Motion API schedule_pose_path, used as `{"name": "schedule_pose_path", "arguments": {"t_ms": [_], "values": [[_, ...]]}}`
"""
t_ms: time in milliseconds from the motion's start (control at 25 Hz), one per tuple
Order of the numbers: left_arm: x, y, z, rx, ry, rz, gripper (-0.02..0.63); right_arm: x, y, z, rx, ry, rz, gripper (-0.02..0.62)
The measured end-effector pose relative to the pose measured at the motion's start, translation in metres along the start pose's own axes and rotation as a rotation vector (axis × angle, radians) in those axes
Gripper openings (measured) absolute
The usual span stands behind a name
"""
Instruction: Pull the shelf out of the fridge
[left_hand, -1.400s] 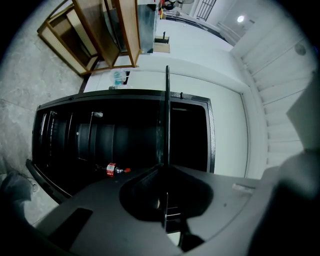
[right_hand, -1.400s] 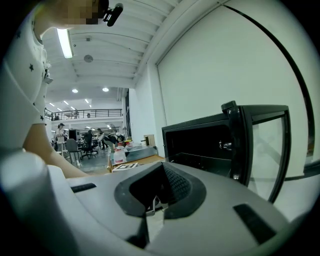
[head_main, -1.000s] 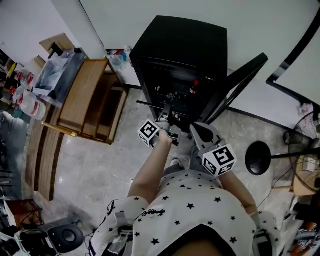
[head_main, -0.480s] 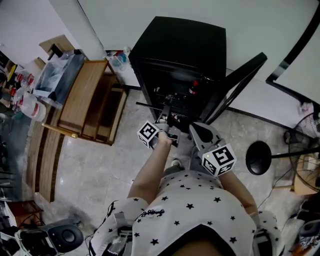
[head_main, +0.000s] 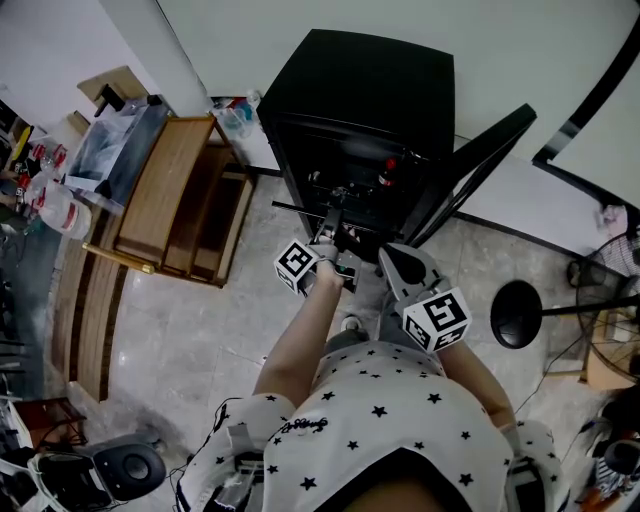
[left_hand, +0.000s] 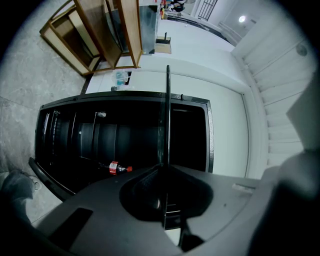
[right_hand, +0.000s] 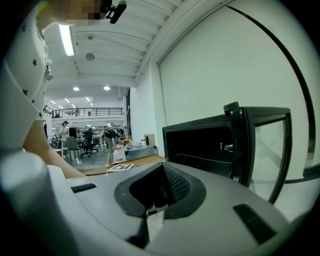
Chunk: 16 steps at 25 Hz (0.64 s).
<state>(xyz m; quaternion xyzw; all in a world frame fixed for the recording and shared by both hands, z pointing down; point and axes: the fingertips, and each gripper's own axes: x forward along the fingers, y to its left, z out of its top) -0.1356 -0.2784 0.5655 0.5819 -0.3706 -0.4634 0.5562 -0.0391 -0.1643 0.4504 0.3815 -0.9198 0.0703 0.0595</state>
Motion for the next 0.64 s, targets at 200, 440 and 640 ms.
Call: {"name": "schedule_pose_path", "arguments": {"t_ms": [200,440,640], "values": [[0.0003,-0.0004,-0.0003,0.003,0.001,-0.001,0.025,0.0015,-0.0004,-0.0007,0.005,-0.003,0.002,-0.008],[-0.0004,-0.0004,-0.0003,-0.003,-0.002,0.004,0.025,-0.0001,-0.0002,-0.0019,-0.004,0.009,0.011,-0.008],[0.0015,-0.0024,-0.0012,-0.01,-0.001,0.001,0.025,0.0023,-0.0038,0.0021,0.012,-0.009,-0.008,-0.008]]}}
